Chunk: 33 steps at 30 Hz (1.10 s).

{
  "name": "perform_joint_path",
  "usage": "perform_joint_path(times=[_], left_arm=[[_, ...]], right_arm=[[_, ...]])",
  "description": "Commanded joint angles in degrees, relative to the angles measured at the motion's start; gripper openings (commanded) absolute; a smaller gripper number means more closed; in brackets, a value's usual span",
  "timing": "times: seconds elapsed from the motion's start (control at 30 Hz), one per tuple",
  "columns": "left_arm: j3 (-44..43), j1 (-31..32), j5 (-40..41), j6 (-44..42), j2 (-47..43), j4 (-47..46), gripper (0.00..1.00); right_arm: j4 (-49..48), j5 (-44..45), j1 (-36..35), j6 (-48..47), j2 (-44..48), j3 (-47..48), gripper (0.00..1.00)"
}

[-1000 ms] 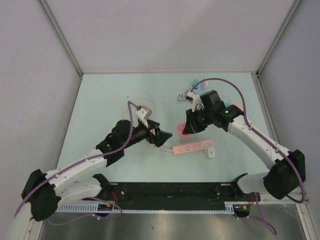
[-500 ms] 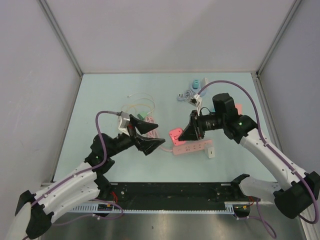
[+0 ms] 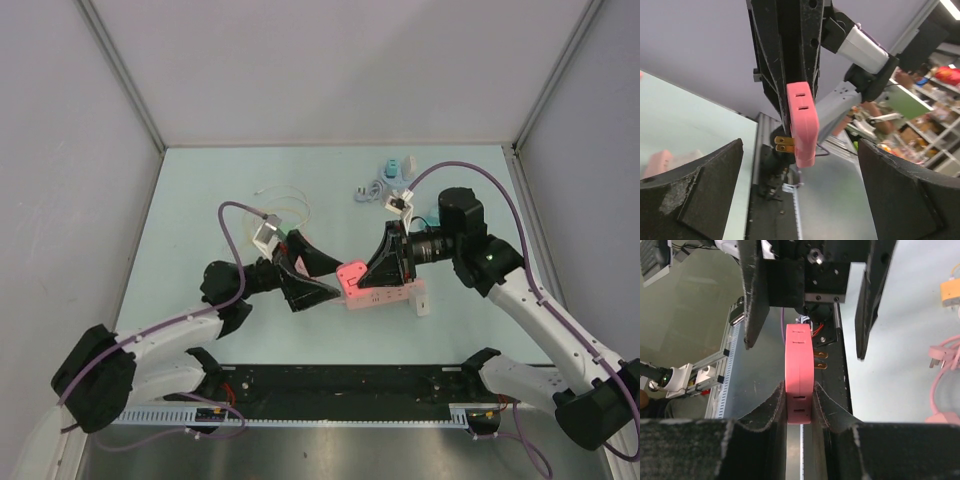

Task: Insert the plug
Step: Adjust the plug.

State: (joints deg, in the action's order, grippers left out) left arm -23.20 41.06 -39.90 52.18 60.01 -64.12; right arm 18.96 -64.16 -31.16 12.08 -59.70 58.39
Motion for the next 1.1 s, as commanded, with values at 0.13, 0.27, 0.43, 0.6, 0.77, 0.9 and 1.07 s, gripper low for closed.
perform_joint_path(times=[0.13, 0.27, 0.43, 0.6, 0.77, 0.9, 1.07], left_arm=[[-2.02, 0.07, -5.71, 18.30, 10.82, -34.75, 1.00], [-2.11, 0.34, -5.19, 16.46, 10.05, -34.67, 0.97], [-1.50, 0.34, -4.49, 12.25, 6.36, -30.99, 0.97], [-1.41, 0.34, -4.84, 10.57, 3.89, -28.52, 0.92], [-1.14, 0.34, -5.45, 9.78, 2.04, -27.12, 0.78], [-0.88, 0.34, -6.07, 8.82, 0.99, -25.80, 0.65], [-0.79, 0.34, -6.16, 6.97, -0.15, -22.19, 0.53]], right_arm=[[-6.65, -3.16, -0.40, 3.04, -0.85, -0.38, 0.00], [-5.79, -3.16, -0.40, 2.96, -2.35, -0.47, 0.00], [-4.02, -2.55, -0.22, 2.60, -3.66, -1.52, 0.00], [-2.53, -1.58, 1.62, 3.21, -4.28, -2.49, 0.00], [-2.61, -1.85, 4.61, 4.88, -4.11, -3.02, 0.00], [-2.70, -2.46, 7.51, 6.46, -3.14, -3.37, 0.00], [0.02, -2.73, 9.54, 5.07, -2.79, -3.46, 0.00]])
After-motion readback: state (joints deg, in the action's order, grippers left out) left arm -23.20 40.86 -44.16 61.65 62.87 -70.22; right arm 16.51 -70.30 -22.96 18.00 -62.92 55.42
